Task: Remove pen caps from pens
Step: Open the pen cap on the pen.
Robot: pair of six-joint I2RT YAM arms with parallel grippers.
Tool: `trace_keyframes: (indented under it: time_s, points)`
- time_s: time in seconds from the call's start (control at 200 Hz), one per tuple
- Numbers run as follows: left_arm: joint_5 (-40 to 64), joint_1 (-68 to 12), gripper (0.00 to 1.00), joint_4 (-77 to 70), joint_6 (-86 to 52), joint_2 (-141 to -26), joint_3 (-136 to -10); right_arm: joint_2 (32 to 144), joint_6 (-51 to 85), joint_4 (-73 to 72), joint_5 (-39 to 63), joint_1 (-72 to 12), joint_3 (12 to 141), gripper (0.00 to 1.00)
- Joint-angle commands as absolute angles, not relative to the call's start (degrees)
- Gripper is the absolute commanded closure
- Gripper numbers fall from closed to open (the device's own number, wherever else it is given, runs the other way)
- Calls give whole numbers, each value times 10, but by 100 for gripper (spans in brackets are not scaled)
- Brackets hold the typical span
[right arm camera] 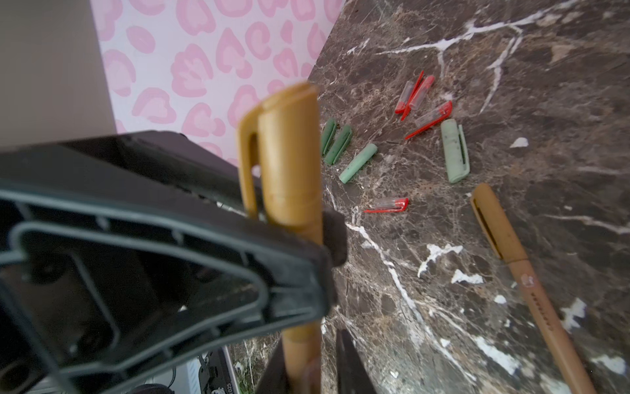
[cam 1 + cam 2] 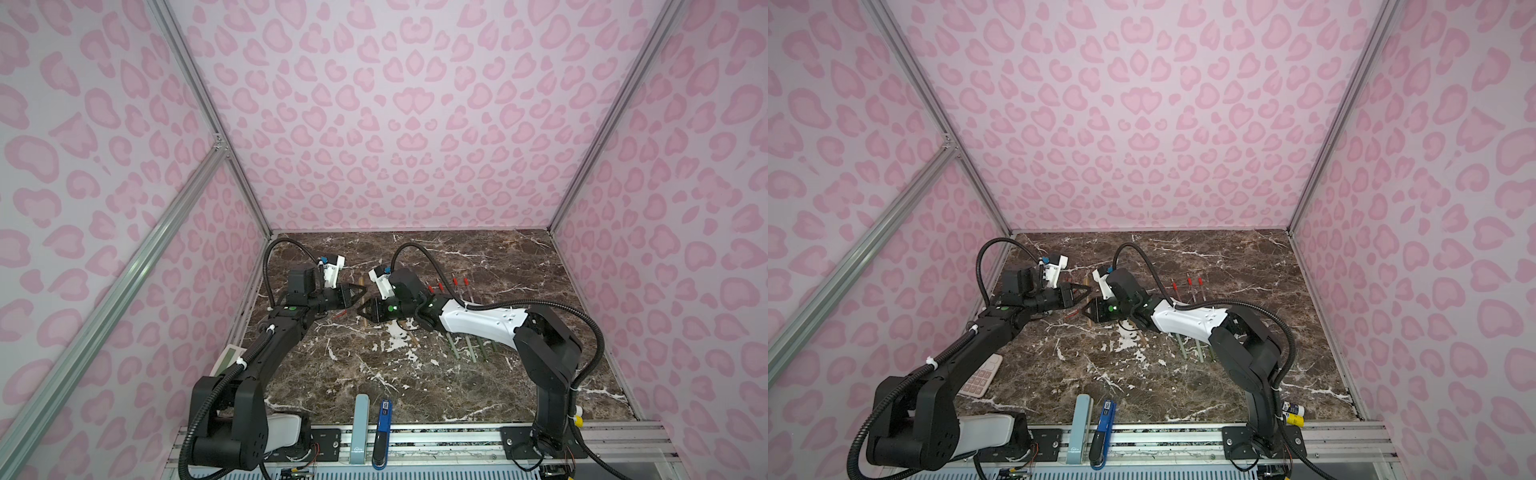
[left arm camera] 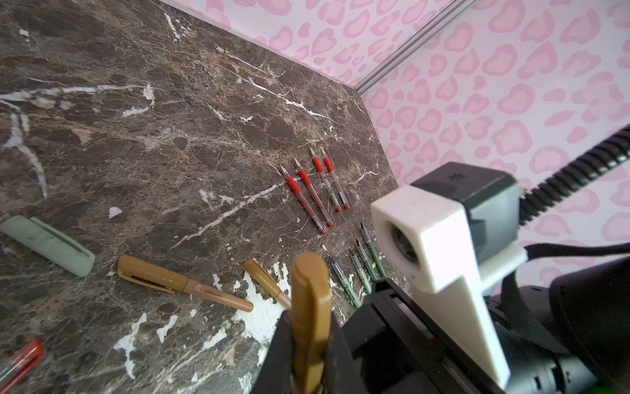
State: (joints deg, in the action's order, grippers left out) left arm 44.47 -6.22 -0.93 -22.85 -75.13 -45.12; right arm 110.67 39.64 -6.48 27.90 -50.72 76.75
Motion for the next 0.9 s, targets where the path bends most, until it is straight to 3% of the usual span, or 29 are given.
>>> trace_keyframes:
  time_s: [0.0, 0.07, 0.575, 0.895]
  points:
    - [447, -61, 97, -22, -223, -747, -456, 1112, 398, -47, 271, -504, 772, 94]
    - [439, -56, 97, -5, -224, -746, -465, 1101, 393, -43, 268, -505, 764, 100]
    - [431, 45, 97, -10, -301, -718, -497, 1103, 346, 19, 263, -515, 740, 100]
    - [421, 57, 97, -25, -294, -714, -485, 1095, 347, 14, 260, -509, 709, 100]
